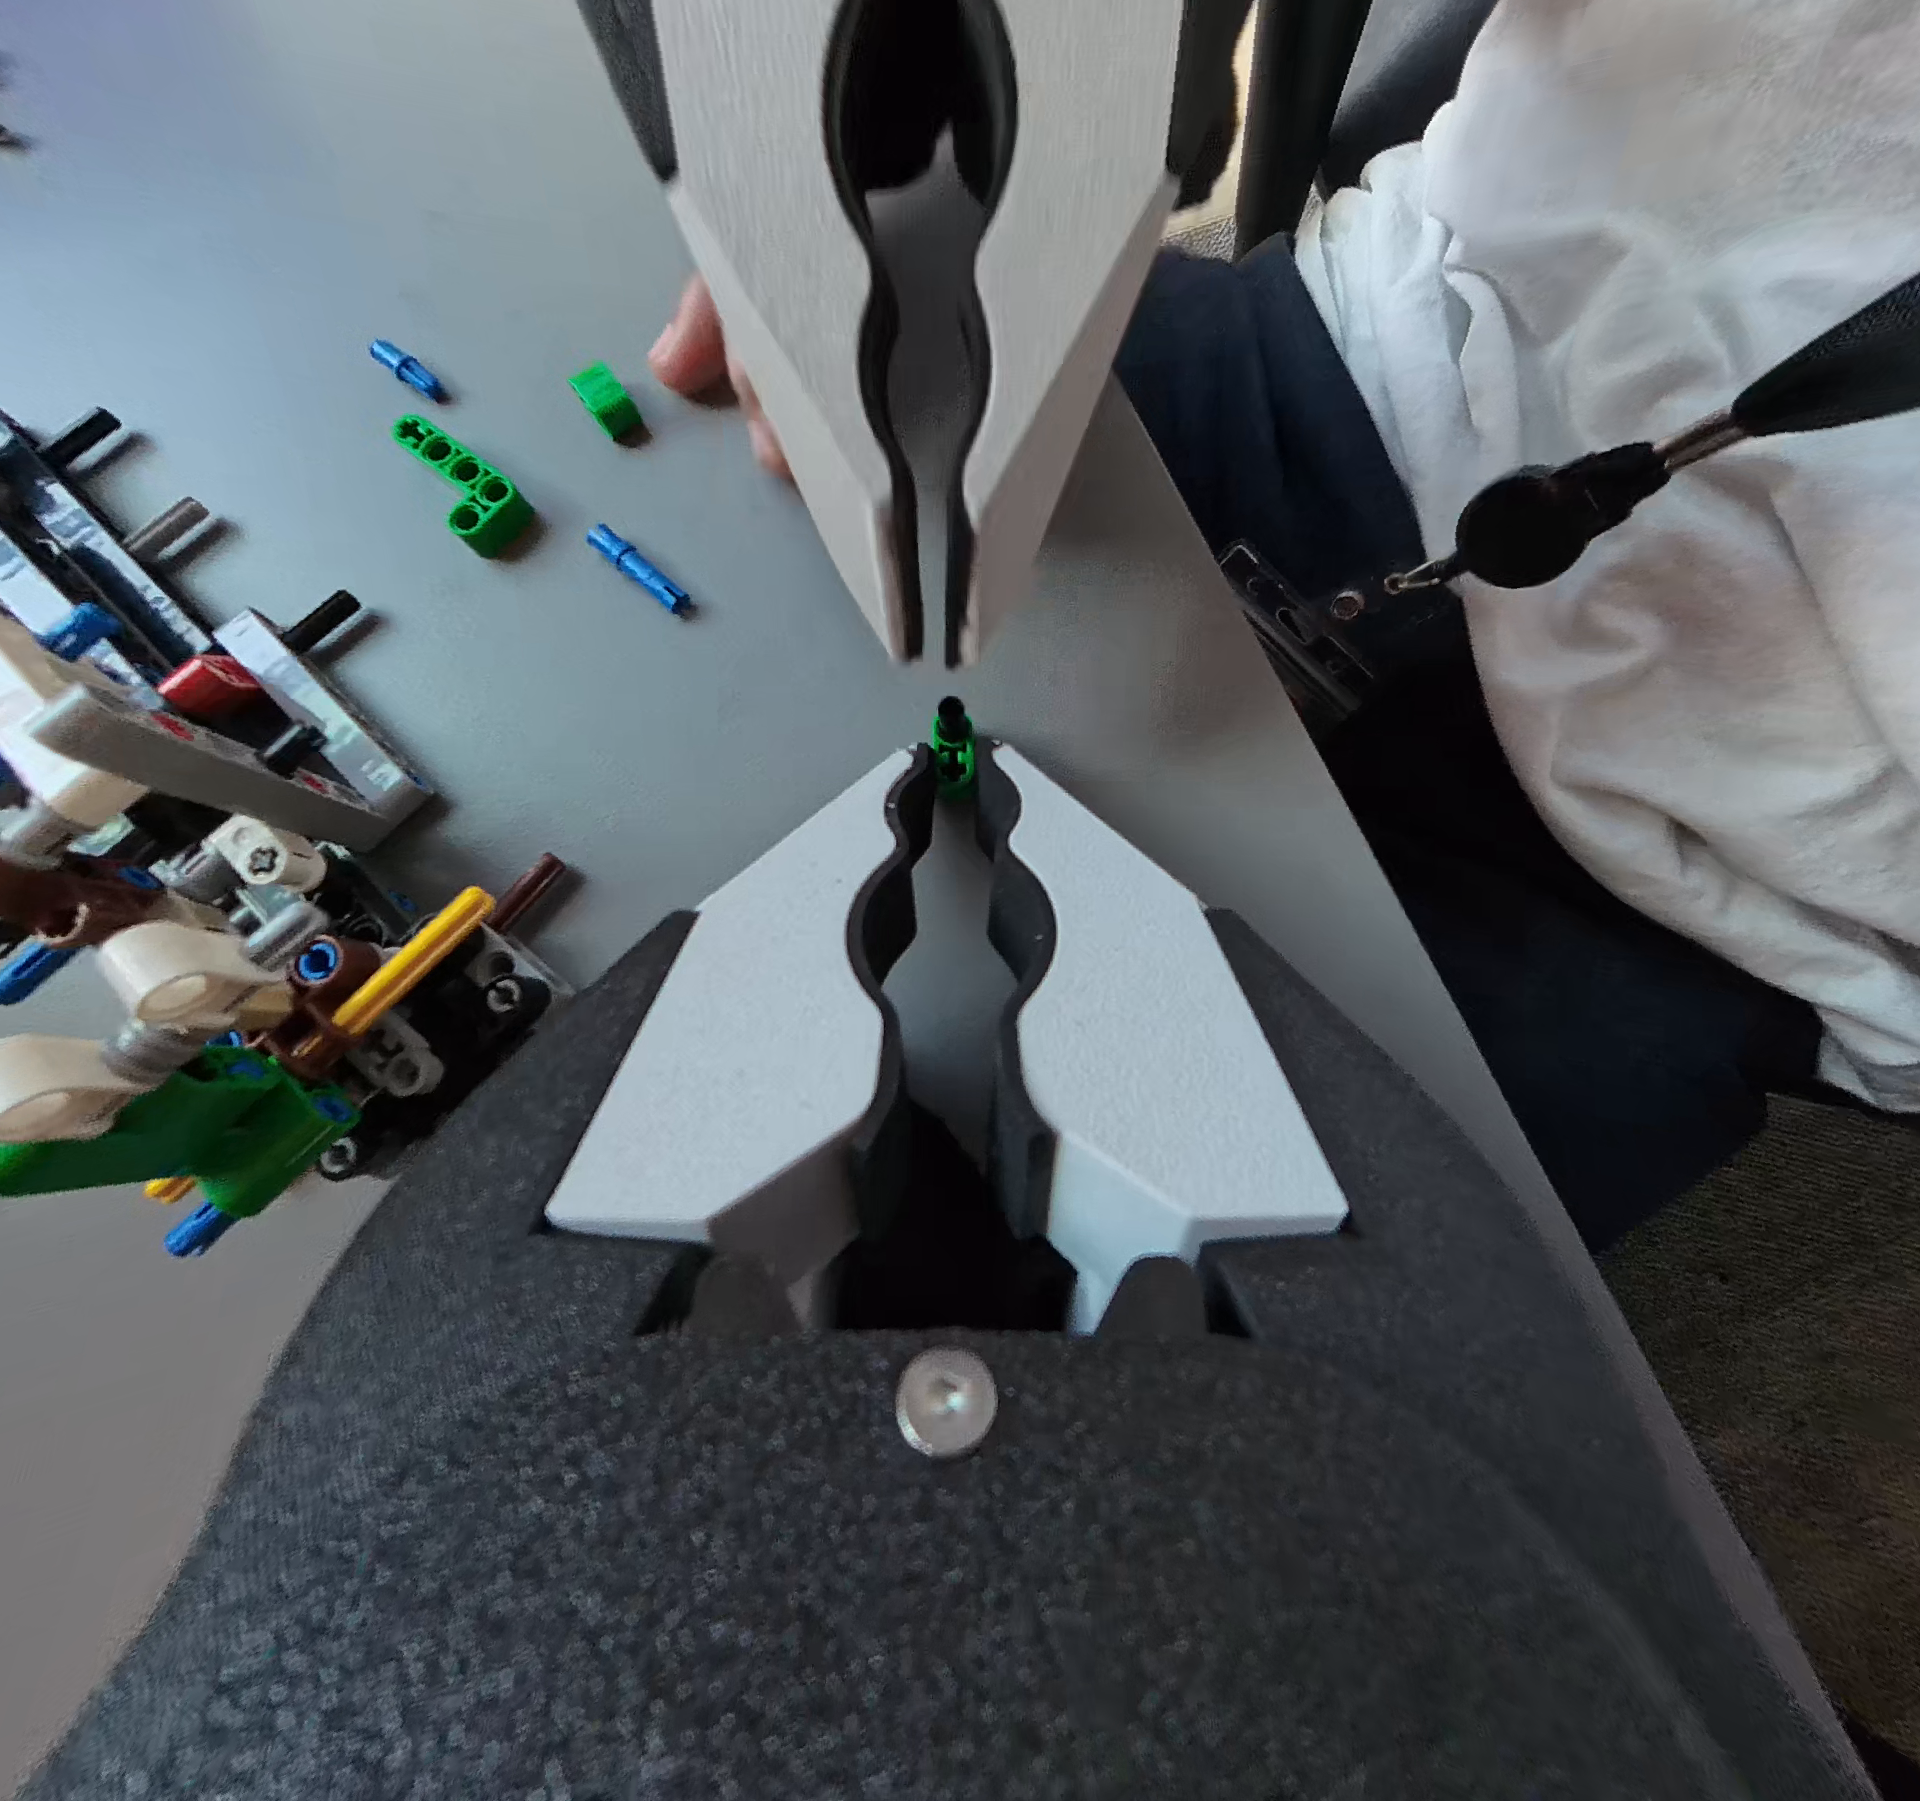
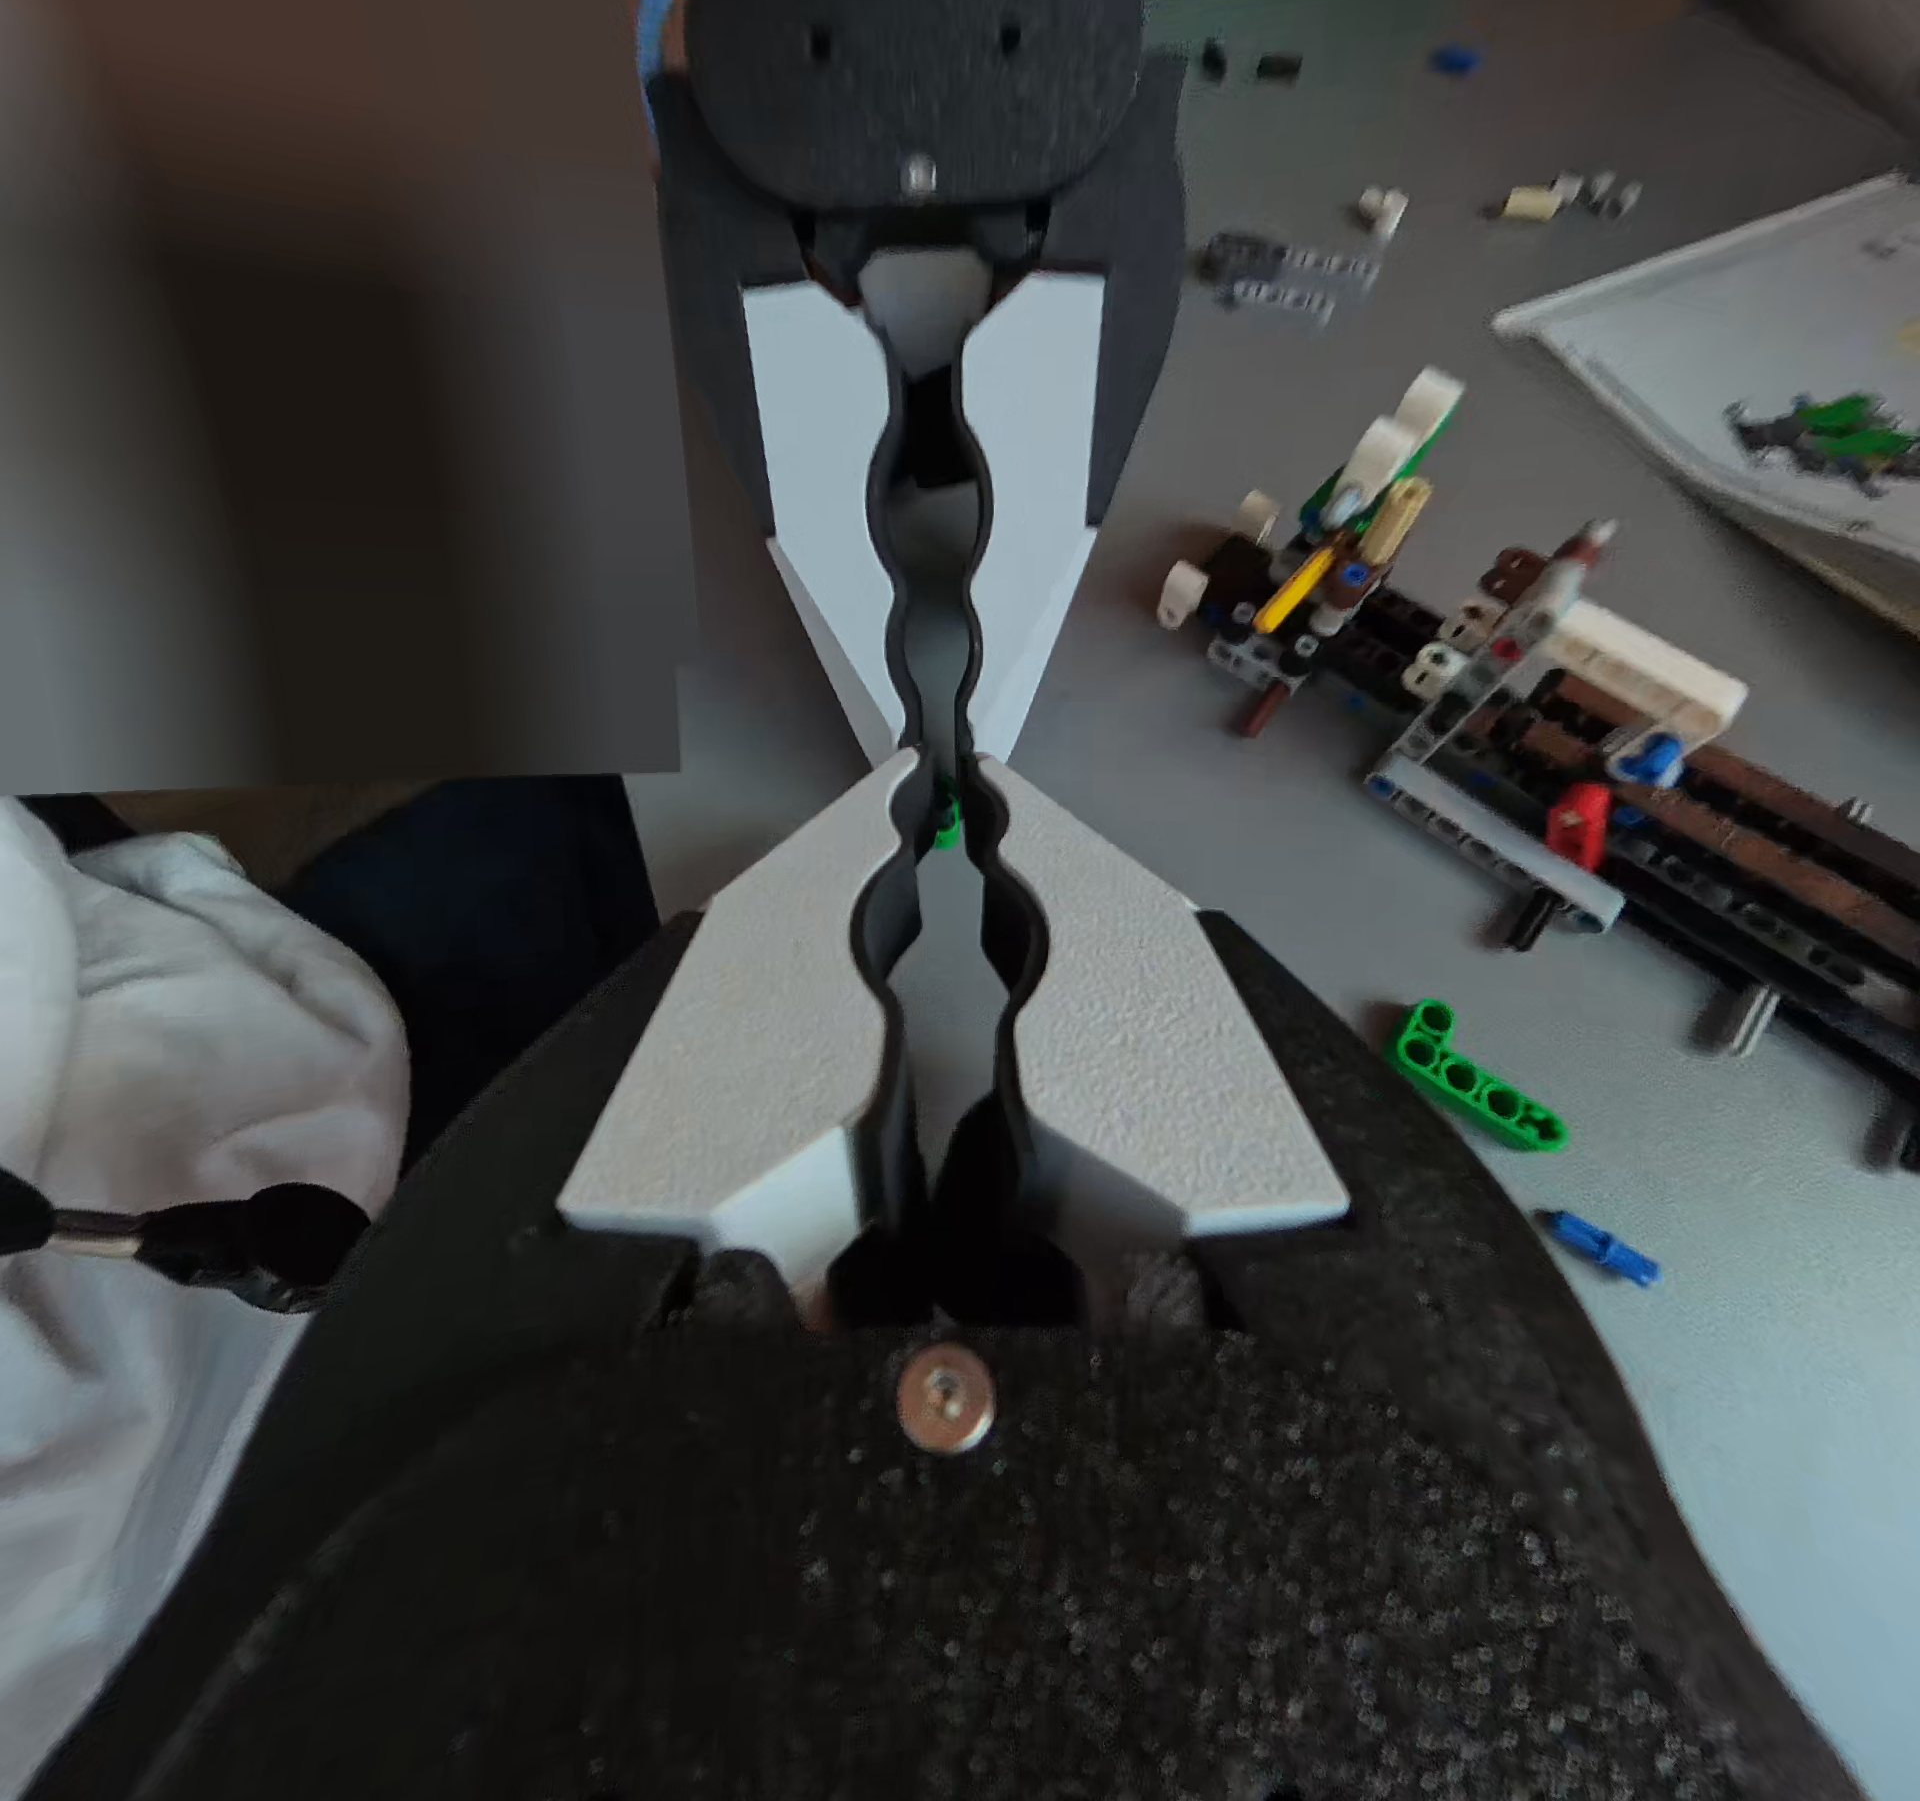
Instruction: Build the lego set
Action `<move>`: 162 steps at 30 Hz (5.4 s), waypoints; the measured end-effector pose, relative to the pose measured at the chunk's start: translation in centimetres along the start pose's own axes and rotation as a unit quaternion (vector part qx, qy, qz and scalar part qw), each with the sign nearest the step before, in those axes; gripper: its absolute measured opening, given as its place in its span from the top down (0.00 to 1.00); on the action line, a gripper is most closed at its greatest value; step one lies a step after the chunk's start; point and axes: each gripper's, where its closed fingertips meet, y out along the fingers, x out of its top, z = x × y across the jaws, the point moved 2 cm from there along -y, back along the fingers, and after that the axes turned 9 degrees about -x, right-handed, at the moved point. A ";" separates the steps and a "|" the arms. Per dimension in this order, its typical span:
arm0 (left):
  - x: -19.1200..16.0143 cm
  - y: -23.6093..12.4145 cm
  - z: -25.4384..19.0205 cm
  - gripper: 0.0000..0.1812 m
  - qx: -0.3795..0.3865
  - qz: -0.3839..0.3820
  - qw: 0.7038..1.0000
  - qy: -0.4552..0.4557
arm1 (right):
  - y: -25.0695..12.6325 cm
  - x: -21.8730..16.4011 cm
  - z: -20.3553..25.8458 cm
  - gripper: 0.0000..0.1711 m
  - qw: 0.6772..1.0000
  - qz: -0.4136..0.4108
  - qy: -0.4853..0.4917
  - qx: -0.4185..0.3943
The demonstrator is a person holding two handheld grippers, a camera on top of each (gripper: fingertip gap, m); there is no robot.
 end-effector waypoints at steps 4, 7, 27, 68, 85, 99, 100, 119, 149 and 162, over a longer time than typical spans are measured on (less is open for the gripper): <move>1.2 -1.1 -0.1 0.97 -0.013 -0.056 0.997 -0.046 | -3.0 2.0 -1.9 0.96 0.998 -0.070 0.004 -0.008; 4.3 -3.7 0.5 0.97 0.013 -0.174 0.982 -0.066 | -3.3 2.1 -2.4 0.92 0.993 -0.048 0.105 0.023; 5.6 -6.2 1.8 0.97 0.433 -0.017 0.854 0.287 | -1.8 5.3 -2.9 0.87 0.941 -0.184 0.276 0.071; 6.5 -6.5 0.5 0.96 -0.042 -0.315 0.938 -0.137 | -2.6 5.8 -1.8 0.91 0.929 -0.234 -0.286 -0.011; 7.6 -8.7 1.1 0.97 0.085 -0.354 0.931 -0.034 | -2.8 6.8 -2.7 0.91 0.956 -0.289 0.031 0.035; 6.6 -8.1 1.8 0.97 0.120 -0.315 0.941 -0.032 | -2.9 6.2 -2.9 0.97 0.954 -0.275 0.064 0.100; 6.4 -8.1 2.0 0.97 0.141 -0.304 0.942 -0.025 | -2.8 6.3 -3.1 0.95 0.953 -0.271 0.083 0.107; 5.7 -7.8 2.7 0.97 0.407 -0.100 0.889 0.184 | -0.8 6.4 -4.3 0.91 0.914 -0.202 0.302 0.180; -1.2 -18.7 9.6 0.97 0.360 -0.349 0.837 -0.218 | -6.1 1.4 -11.7 0.82 0.956 -0.195 0.199 -0.096; -1.9 -18.3 10.1 0.97 0.322 -0.371 0.838 -0.238 | -7.6 0.9 -14.1 0.86 0.938 -0.238 0.222 -0.121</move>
